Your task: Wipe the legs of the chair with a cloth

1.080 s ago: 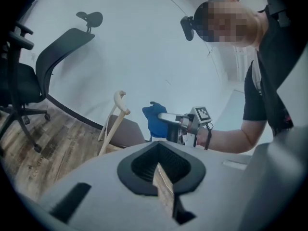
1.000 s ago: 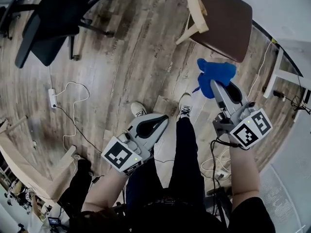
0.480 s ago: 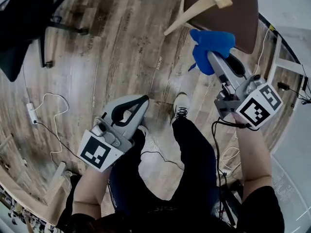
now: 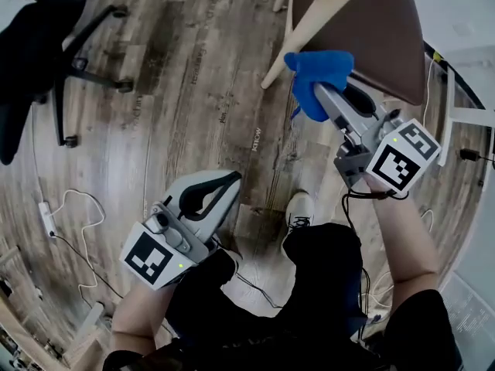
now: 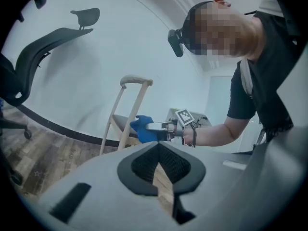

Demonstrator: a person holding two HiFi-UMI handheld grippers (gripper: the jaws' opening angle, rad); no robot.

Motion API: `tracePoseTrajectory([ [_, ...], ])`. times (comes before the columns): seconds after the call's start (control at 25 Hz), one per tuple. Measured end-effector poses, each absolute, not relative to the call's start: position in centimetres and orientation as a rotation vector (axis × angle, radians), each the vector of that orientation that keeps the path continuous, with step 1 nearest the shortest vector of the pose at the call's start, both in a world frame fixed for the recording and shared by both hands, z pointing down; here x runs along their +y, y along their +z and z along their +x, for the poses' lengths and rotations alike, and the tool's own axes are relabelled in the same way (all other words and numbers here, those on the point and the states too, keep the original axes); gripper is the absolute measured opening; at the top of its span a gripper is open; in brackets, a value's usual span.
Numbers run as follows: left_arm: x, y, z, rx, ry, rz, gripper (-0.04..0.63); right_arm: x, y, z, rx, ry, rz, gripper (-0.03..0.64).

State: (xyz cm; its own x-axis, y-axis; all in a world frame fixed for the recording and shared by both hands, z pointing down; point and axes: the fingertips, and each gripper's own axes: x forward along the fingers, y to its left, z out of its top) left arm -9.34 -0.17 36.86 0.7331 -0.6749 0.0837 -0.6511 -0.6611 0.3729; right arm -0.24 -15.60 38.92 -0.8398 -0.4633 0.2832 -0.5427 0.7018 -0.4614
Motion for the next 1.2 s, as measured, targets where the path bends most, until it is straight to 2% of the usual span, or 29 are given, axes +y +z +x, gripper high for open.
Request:
tracePoseTrajectory([
  [0.4,-4.9,41.4,-10.4,-0.983,-0.205,2.592,0.005,-17.6,45.4,-0.7,-2.836,0.714,0.796,0.086],
  [0.68,-7.2,43.5,-12.7,-1.101,-0.152,2.584,0.005,-19.0,51.4,-1.6,-2.833,0.704,0.758,0.086],
  [0.88,-7.2,44.6,-11.6,-1.055,-0.089,2.59,0.005,-19.6,55.8,-2.4,-2.803,0.722,0.74,0.086],
  [1.2,-7.1,45.4,-11.4,-1.026,-0.032,2.606,0.005,-21.3,67.3,-1.9,-2.638,0.833,0.808,0.086],
])
